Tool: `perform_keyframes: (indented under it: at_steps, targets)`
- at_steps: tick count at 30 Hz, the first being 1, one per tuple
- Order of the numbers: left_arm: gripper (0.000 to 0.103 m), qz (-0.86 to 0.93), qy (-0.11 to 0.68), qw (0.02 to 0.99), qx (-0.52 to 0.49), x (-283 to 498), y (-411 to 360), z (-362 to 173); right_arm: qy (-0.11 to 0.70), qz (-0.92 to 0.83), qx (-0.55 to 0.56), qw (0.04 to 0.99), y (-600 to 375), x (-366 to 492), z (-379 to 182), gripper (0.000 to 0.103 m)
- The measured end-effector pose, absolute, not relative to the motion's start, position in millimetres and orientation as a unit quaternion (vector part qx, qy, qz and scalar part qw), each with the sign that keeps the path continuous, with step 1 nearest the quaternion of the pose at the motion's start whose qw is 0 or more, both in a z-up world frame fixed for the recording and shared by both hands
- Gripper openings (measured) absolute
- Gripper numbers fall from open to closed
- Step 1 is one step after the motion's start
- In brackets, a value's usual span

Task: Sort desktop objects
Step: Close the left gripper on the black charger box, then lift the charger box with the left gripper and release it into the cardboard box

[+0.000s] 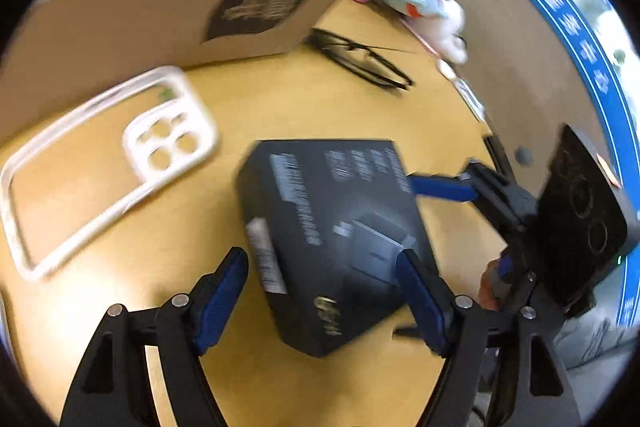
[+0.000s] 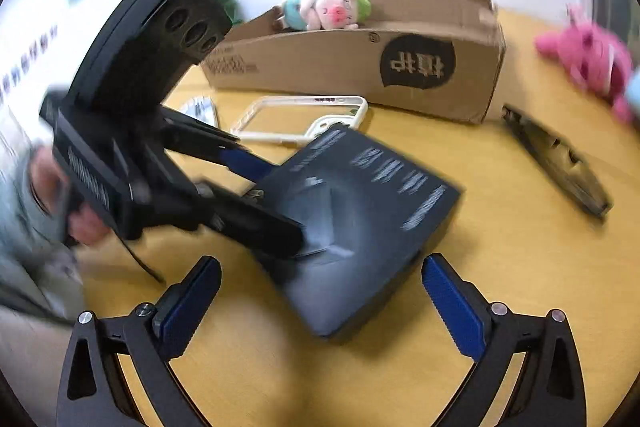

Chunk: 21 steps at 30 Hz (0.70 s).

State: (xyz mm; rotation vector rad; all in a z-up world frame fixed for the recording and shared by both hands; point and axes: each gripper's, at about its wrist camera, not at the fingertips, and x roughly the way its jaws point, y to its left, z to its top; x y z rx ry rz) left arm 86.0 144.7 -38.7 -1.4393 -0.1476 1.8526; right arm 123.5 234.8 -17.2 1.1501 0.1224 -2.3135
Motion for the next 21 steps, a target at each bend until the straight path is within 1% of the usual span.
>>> perform_keyframes:
  at_steps: [2,5,6,8,11,14,16,21]
  targets:
    - [0.080,0.728,-0.080,0.384,-0.562,81.6,141.6,-42.5,0.072,-0.865,0.423,0.259,232.8,123.1,-19.3,0.102]
    - [0.081,0.733,-0.060,0.386,-0.557,81.6,151.3,-41.5,0.053,-0.861,0.433,0.263,226.9,111.3,-26.3,0.100]
    - [0.083,0.735,-0.054,0.384,-0.556,81.8,153.1,-41.3,0.059,-0.860,0.437,0.256,221.8,109.4,-29.3,0.099]
    - [0.083,0.742,-0.062,0.373,-0.554,79.5,153.7,-39.5,0.070,-0.865,0.437,0.239,214.9,104.6,-33.4,0.097]
    - [0.083,0.748,-0.085,0.367,-0.546,79.3,138.7,-29.2,0.041,-0.873,0.422,0.239,217.6,108.5,-27.6,0.093]
    - [0.082,0.776,-0.072,0.367,-0.507,84.9,127.3,1.2,0.068,-0.890,0.384,0.236,208.3,119.1,-6.8,0.092]
    - [0.081,0.791,-0.076,0.366,-0.484,82.5,116.7,23.2,0.072,-0.900,0.360,0.237,204.7,119.4,11.9,0.092]
    - [0.080,0.839,-0.070,0.365,-0.398,62.4,93.6,99.7,0.098,-0.924,0.286,0.234,186.3,100.6,75.4,0.092]
